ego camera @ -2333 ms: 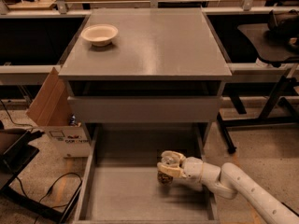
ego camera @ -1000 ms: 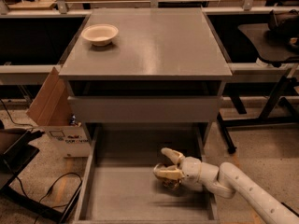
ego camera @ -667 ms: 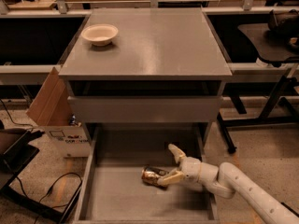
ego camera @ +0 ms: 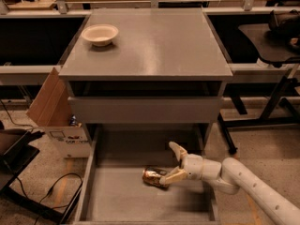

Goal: Place orange can into middle drawer

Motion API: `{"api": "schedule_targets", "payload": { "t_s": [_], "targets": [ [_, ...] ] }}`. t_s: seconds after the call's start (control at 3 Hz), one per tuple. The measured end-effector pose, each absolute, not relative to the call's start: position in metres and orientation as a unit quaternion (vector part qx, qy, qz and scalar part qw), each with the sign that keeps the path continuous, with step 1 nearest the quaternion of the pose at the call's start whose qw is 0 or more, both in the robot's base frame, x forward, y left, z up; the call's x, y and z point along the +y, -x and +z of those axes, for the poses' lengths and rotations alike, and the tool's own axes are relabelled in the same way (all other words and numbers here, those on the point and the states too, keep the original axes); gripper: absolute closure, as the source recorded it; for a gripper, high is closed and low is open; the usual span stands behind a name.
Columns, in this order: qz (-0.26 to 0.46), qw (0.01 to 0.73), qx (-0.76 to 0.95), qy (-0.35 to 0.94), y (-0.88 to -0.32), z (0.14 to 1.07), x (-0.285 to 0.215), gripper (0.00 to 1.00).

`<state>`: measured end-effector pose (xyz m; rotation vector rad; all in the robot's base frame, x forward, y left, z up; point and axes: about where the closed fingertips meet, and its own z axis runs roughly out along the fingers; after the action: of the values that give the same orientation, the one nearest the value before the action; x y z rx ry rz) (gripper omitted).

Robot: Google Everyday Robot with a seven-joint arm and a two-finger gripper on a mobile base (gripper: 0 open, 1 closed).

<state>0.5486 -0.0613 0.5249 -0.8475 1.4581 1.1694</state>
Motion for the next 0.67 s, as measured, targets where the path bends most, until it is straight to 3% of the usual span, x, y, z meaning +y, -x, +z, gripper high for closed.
{"api": "schedule_targets", "payload": {
  "t_s": [0.67],
  "targets": [
    [0.431,0.416,0.672,0.436,-0.47,0.571,-0.103,0.0]
  ]
}}
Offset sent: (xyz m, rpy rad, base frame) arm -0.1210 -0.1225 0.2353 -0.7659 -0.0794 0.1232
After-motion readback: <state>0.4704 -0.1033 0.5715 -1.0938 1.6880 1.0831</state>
